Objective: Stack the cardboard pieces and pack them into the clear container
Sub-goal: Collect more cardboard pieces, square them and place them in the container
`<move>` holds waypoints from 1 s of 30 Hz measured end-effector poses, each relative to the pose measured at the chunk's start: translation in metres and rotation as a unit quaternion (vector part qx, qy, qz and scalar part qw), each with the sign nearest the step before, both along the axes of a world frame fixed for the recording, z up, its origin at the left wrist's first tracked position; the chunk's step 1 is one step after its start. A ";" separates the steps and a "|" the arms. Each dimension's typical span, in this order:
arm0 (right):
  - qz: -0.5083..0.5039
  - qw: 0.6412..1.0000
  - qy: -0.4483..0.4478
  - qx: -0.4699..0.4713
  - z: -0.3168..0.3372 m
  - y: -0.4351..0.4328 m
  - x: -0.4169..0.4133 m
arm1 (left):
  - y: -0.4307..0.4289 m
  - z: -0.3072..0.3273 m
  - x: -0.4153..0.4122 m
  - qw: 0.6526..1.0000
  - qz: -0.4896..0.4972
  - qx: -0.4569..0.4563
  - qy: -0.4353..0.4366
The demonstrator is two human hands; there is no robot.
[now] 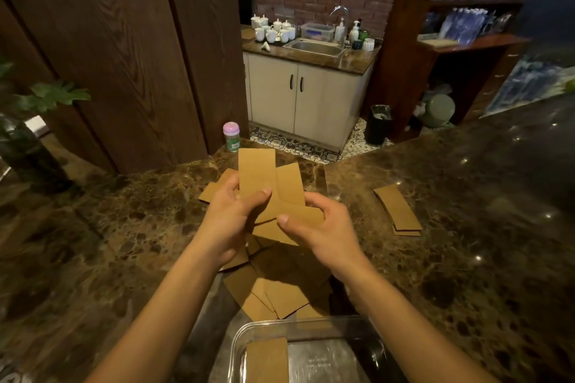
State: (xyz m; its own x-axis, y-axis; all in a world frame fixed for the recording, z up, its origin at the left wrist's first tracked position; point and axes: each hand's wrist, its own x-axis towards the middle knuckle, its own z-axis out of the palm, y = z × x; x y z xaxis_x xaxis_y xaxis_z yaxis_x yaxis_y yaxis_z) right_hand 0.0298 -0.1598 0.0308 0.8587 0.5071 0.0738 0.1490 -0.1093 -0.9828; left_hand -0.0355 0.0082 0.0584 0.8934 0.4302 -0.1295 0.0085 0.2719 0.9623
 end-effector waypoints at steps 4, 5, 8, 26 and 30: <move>-0.009 0.999 0.023 0.037 0.007 -0.014 -0.001 | -0.009 0.001 -0.001 0.997 -0.070 0.024 -0.015; -0.015 0.998 0.032 0.049 0.009 -0.015 -0.002 | -0.013 0.000 0.000 0.996 -0.083 0.035 -0.014; -0.018 0.996 0.055 0.070 0.014 -0.016 -0.006 | -0.024 0.000 0.001 0.992 -0.117 0.051 -0.022; -0.174 0.984 -0.035 -0.008 0.020 -0.014 -0.012 | -0.078 0.003 -0.012 0.988 -0.061 -0.134 -0.039; -0.128 0.991 0.000 0.035 0.027 -0.022 -0.009 | -0.069 0.000 -0.014 0.986 -0.073 -0.126 -0.078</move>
